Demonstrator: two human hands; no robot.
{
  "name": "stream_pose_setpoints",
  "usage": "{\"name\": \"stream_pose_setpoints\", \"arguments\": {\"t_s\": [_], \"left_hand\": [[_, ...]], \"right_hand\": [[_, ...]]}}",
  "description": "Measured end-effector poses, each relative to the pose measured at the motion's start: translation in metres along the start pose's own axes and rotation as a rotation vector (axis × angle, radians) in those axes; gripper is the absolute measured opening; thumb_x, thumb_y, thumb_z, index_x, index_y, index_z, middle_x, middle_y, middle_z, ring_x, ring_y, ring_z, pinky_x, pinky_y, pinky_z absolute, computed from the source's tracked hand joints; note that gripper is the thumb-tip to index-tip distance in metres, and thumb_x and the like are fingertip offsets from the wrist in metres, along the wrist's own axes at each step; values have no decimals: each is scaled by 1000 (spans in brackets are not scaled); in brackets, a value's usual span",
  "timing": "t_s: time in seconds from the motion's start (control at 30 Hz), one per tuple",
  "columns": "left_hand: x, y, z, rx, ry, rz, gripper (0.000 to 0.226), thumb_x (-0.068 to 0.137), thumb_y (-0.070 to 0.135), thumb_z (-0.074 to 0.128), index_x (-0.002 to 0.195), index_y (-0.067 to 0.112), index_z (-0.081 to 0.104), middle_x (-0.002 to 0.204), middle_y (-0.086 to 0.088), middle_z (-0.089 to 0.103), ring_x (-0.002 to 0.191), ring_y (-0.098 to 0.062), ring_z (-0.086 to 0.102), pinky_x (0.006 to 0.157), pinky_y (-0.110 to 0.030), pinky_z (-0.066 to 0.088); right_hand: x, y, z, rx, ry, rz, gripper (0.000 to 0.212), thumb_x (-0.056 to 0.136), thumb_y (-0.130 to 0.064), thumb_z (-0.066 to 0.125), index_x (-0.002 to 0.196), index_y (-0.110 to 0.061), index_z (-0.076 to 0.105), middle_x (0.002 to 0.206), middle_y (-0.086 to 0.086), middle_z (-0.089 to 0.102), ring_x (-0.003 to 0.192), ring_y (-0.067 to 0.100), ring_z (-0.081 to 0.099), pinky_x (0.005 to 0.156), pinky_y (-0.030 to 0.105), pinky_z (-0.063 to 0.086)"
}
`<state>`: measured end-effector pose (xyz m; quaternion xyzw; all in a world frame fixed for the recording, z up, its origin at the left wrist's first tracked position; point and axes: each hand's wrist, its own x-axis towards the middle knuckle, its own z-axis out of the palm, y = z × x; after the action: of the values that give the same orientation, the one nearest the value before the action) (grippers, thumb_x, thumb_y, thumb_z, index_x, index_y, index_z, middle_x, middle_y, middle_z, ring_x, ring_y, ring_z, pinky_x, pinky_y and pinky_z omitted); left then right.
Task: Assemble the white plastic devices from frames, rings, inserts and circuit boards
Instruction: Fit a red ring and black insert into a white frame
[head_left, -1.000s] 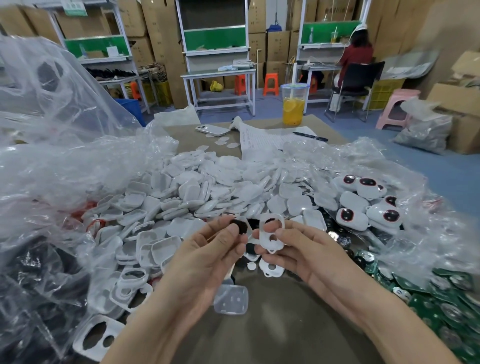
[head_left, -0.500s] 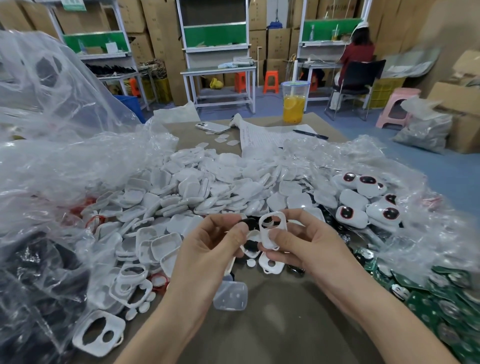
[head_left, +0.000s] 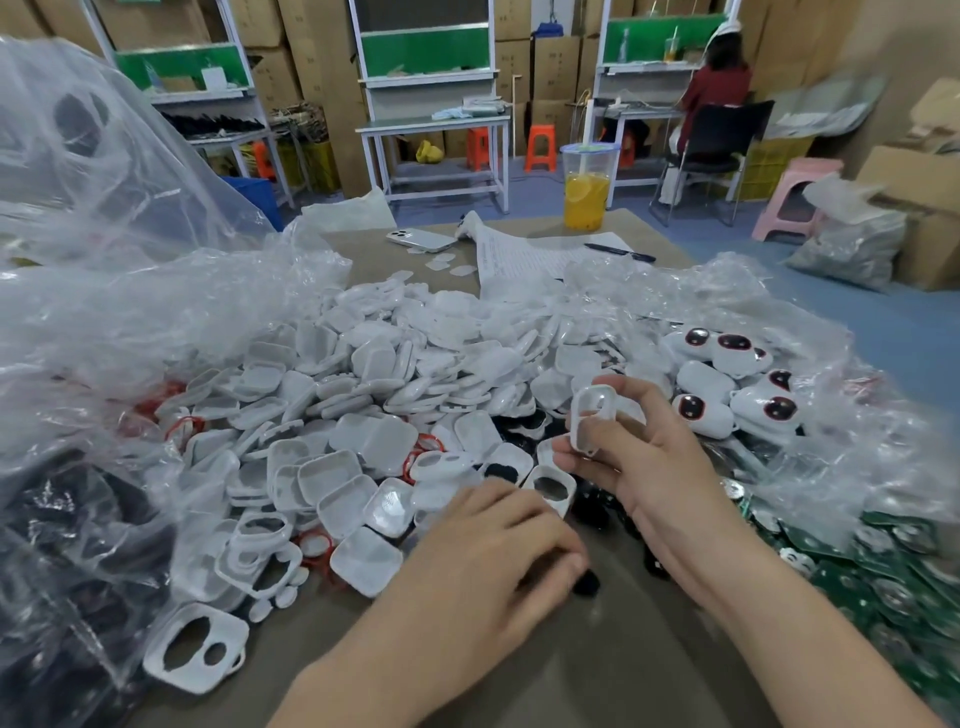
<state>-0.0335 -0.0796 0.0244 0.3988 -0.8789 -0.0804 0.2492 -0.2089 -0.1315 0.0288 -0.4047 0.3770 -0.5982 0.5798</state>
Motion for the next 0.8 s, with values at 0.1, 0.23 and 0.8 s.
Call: {"name": "stream_pose_setpoints", "arguments": {"t_s": [0.1,0.23,0.8], "left_hand": [[-2,-9,-10,-40,97,-122,28,103,48,42,99,32,65,96,21,59,99,-2,51,92,-22,38],[-10,-15,-29,-90,359,-283,23,98,47,50,93,32,68,90,25,63,93,1,57,79,-9,39],[-83,-37,-49,471,130,-472,36,89,49,51,90,24,77,82,5,65,79,-27,65,69,-44,56]], "right_hand": [[1,4,2,-82,-46,24,33,92,8,54,110,-20,59,78,4,66,68,17,67,59,24,54],[-1,7,4,-210,-99,43,49,92,9,48,110,-32,69,86,4,58,63,14,62,57,26,44],[-18,9,20,-244,-253,128,26,101,-42,51,103,-34,75,75,-2,64,51,12,49,40,21,33]]}}
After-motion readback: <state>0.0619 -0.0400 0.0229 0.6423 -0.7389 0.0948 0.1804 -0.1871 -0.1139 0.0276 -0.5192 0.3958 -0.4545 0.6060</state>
